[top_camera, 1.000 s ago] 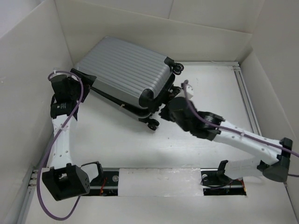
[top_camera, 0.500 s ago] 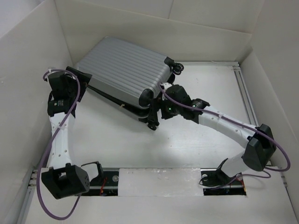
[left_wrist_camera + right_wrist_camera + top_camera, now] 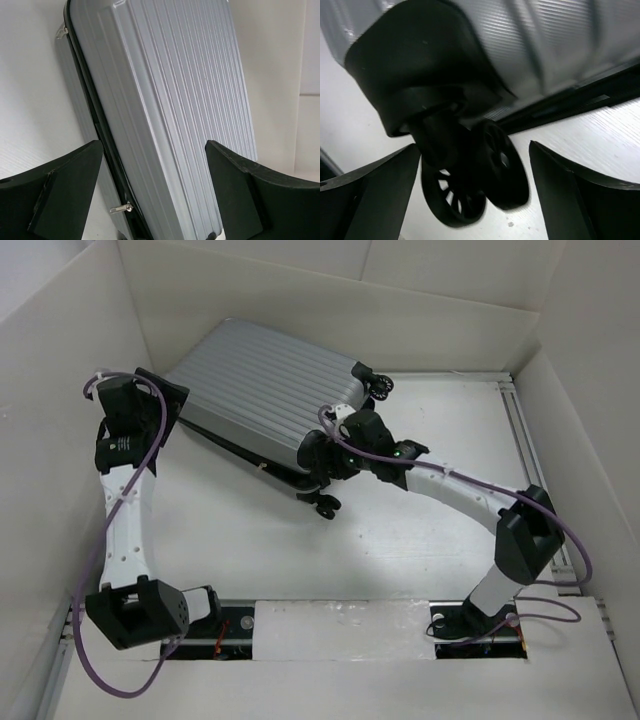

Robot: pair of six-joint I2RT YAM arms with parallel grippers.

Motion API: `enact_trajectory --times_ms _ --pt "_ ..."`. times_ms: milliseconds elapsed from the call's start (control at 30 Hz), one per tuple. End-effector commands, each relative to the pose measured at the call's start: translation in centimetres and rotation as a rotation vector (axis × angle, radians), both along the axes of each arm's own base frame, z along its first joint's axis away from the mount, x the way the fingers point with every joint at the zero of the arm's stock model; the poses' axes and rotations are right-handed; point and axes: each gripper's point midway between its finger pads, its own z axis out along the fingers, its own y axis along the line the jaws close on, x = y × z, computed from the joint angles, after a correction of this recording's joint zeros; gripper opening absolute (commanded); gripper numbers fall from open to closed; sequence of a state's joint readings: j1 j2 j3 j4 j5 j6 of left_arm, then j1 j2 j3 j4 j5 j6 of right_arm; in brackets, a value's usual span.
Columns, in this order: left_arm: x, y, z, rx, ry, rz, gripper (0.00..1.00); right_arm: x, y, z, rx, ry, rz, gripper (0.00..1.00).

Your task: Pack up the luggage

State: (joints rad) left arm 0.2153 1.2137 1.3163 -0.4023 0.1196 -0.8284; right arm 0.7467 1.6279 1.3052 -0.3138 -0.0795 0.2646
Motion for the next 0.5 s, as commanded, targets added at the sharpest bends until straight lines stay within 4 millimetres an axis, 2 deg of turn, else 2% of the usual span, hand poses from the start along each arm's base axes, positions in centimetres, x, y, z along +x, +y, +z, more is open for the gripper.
enact_trajectory --times_ms 0,33,67,100,133,167,200,233,267,300,333,367,400,433,467 --pt "0.9 0.6 1.7 0.025 -0.026 0.016 0.81 0.3 3.4 4.1 0.124 -0.09 0.158 0.95" --pt "1.4 0.9 1.3 0.026 -0.007 0.025 0.81 0.3 3.4 3.6 0.118 -0.083 0.158 0.92" --pt "1.6 1.2 2.4 0.043 -0.022 0.033 0.81 0.6 3.7 4.1 0.134 -0.103 0.158 0.88" --pt "1.9 1.4 2.5 0.046 -0.017 0.043 0.81 1.1 3.2 4.4 0.126 -0.128 0.124 0.82" --pt "2.3 1.8 2.0 0.063 0.005 0.046 0.81 1.4 2.9 5.6 0.146 -0.153 0.088 0.5" --pt "2.4 2.3 2.4 0.085 0.006 0.065 0.81 1.5 2.4 5.6 0.15 -0.146 0.052 0.36" --pt "2.2 2.5 2.2 0.087 0.019 0.073 0.81 2.7 1.2 6.3 0.14 -0.173 -0.031 0.26" --pt "2.5 2.7 2.1 0.09 0.023 0.081 0.81 2.7 0.3 5.8 0.124 -0.173 -0.069 0.16" --pt "2.8 2.7 1.6 0.088 0.035 0.08 0.81 2.9 -1.1 7.2 0.139 -0.193 -0.125 0.05" --pt "2.8 2.9 1.6 0.092 0.036 0.09 0.8 3.5 -2.6 7.7 0.141 -0.206 -0.185 0.02" --pt "2.6 2.9 1.4 0.091 0.045 0.09 0.8 3.6 -4.2 7.3 0.127 -0.203 -0.235 0.01" --pt "2.8 3.0 1.0 0.089 0.054 0.089 0.8 3.5 -5.6 9.1 0.16 -0.23 -0.27 0.0" --pt "2.8 3.0 1.0 0.089 0.054 0.089 0.8 3.6 -7.0 8.9 0.156 -0.205 -0.315 0.0" --pt "2.8 3.0 1.0 0.089 0.054 0.089 0.8 4.7 -9.5 9.4 0.153 -0.213 -0.376 0.0" --pt "2.8 2.9 0.6 0.088 0.063 0.089 0.8 4.9 -11.0 9.1 0.149 -0.197 -0.415 0.0"
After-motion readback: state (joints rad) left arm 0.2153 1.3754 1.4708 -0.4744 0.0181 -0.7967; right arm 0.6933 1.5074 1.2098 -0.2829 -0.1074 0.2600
